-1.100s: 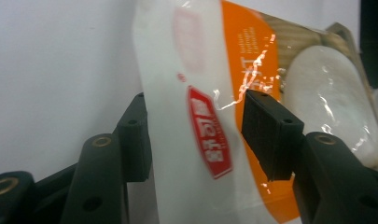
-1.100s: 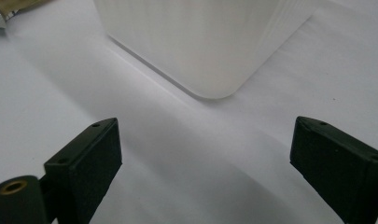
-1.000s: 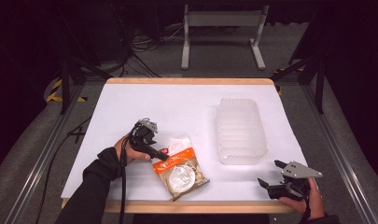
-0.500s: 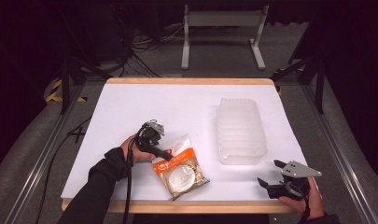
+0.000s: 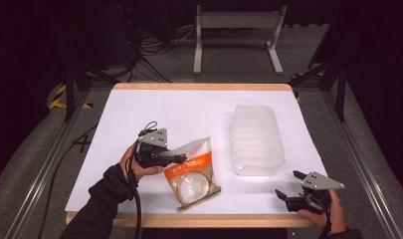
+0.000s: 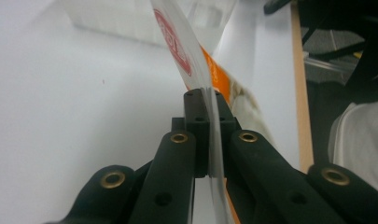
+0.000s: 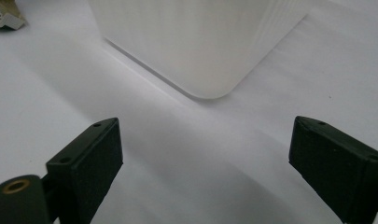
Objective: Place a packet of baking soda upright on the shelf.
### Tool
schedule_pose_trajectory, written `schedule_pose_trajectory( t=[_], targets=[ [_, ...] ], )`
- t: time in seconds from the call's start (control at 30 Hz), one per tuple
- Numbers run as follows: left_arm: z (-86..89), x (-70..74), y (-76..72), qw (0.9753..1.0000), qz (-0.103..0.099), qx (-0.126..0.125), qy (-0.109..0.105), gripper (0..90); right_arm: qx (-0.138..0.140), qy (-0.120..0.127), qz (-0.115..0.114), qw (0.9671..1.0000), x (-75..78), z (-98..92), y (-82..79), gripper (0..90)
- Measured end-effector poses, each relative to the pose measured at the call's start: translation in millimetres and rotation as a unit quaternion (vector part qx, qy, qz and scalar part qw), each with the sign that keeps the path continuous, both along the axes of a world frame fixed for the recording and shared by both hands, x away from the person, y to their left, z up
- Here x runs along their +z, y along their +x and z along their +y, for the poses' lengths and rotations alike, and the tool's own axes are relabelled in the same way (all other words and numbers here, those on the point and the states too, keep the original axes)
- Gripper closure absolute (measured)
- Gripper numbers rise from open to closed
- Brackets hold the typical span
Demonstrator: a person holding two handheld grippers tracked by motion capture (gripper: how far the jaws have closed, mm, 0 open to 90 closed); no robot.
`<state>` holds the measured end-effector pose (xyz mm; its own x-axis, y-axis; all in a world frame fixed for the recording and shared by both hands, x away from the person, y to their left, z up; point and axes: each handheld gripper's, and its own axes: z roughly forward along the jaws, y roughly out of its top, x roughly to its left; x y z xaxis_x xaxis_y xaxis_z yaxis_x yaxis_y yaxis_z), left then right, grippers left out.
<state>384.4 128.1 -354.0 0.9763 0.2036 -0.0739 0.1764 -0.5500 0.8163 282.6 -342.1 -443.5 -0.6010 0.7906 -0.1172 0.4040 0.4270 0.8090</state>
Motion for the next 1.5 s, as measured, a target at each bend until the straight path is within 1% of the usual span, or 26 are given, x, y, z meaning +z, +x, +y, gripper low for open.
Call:
schedule_pose_trajectory(
  t=[0.03,0.1,0.2,0.23,0.3,0.33,0.4,0.53,0.57,0.6,0.67,0.7,0.77,0.8,0.83,0.87,0.9,1.0,1.07,1.13,1.17,1.23,1.3,1.4,1.47,1.5],
  targets=[
    [-0.3,3.6,-3.2,1.0000,-0.003,0.002,-0.008,89.8,0.000,0.001,0.000,1.0000,-0.1,-0.2,0.0,10.4],
    [-2.9,10.4,-9.9,0.9998,-0.012,-0.003,-0.015,89.9,0.001,0.005,0.001,1.0000,0.1,-1.1,0.0,10.5],
    [-8.7,17.3,-18.3,0.9994,-0.035,-0.007,-0.003,89.8,-0.004,0.016,0.004,0.9998,0.4,-3.3,0.5,10.4],
    [-10.4,19.0,-20.9,0.9990,-0.044,-0.002,-0.001,89.8,-0.005,0.017,0.004,0.9998,0.4,-3.4,0.5,10.4],
    [-13.0,21.3,-22.9,0.9986,-0.052,-0.005,0.005,89.8,-0.006,0.017,0.004,0.9998,0.4,-3.2,0.7,10.4],
    [-13.3,22.3,-23.7,0.9982,-0.060,0.002,0.006,89.8,-0.006,0.016,0.004,0.9998,0.4,-3.1,0.6,10.4],
    [-14.2,23.8,-24.3,0.9977,-0.066,0.004,0.014,89.8,-0.006,0.017,0.004,0.9998,0.4,-3.1,0.3,10.4],
    [-15.3,28.4,-24.5,0.9962,-0.082,0.023,0.018,89.9,-0.008,0.018,0.004,0.9998,0.3,-3.8,0.3,10.4],
    [-15.6,30.0,-23.0,0.9967,-0.077,0.018,0.020,89.9,-0.008,0.018,0.004,0.9998,0.3,-3.8,0.3,10.4],
    [-16.9,32.9,-21.1,0.9956,-0.085,0.028,0.028,89.8,-0.008,0.018,0.004,0.9998,0.2,-3.9,0.3,10.4],
    [-18.1,36.8,-18.1,0.9955,-0.083,0.023,0.038,89.8,-0.009,0.019,0.004,0.9998,0.2,-4.0,0.4,10.3],
    [-19.0,39.3,-16.2,0.9946,-0.090,0.030,0.042,89.8,-0.008,0.019,0.004,0.9998,0.2,-4.1,0.4,10.3],
    [-19.9,45.1,-11.5,0.9939,-0.093,0.028,0.052,89.8,-0.008,0.020,0.004,0.9998,0.2,-4.5,0.4,10.2],
    [-20.2,47.7,-9.3,0.9929,-0.100,0.038,0.052,89.8,-0.008,0.021,0.004,0.9997,0.3,-4.6,0.4,10.1],
    [-20.1,50.1,-6.8,0.9933,-0.097,0.042,0.046,89.8,-0.008,0.021,0.004,0.9997,0.3,-4.6,0.3,9.9],
    [-20.9,52.5,-4.2,0.9940,-0.093,0.038,0.043,89.8,-0.009,0.021,0.003,0.9997,0.4,-4.5,0.3,9.9],
    [-21.6,54.0,-3.3,0.9932,-0.098,0.043,0.045,89.8,-0.008,0.022,0.003,0.9997,0.4,-4.5,0.3,9.9],
    [-25.4,59.0,2.6,0.9925,-0.102,0.045,0.050,89.8,-0.009,0.024,0.003,0.9997,0.3,-4.8,0.5,9.8],
    [-28.8,63.4,9.5,0.9927,-0.102,0.045,0.047,89.8,-0.009,0.026,0.003,0.9996,0.4,-5.2,0.2,9.8],
    [-32.7,66.4,12.9,0.9933,-0.099,0.043,0.042,89.8,-0.009,0.028,0.001,0.9996,0.6,-5.6,-0.1,9.8],
    [-35.2,67.8,14.3,0.9928,-0.104,0.044,0.042,89.8,-0.010,0.028,0.001,0.9996,0.7,-5.8,-0.1,9.8],
    [-39.1,69.7,15.4,0.9930,-0.103,0.042,0.040,89.8,-0.009,0.029,0.001,0.9995,0.7,-5.8,-0.1,9.8],
    [-44.2,71.4,16.9,0.9929,-0.107,0.041,0.031,89.8,-0.008,0.027,0.000,0.9996,0.7,-5.5,-0.3,9.7],
    [-52.3,73.2,21.1,0.9940,-0.101,0.038,0.018,89.8,-0.010,0.026,-0.001,0.9996,0.8,-5.3,-0.8,9.7],
    [-57.9,74.7,22.4,0.9935,-0.107,0.036,0.015,89.8,-0.009,0.025,-0.005,0.9996,0.8,-5.0,-1.1,9.7],
    [-61.5,75.8,22.6,0.9939,-0.106,0.029,0.014,89.9,-0.009,0.023,-0.005,0.9997,0.8,-4.9,-1.3,9.6]
  ],
)
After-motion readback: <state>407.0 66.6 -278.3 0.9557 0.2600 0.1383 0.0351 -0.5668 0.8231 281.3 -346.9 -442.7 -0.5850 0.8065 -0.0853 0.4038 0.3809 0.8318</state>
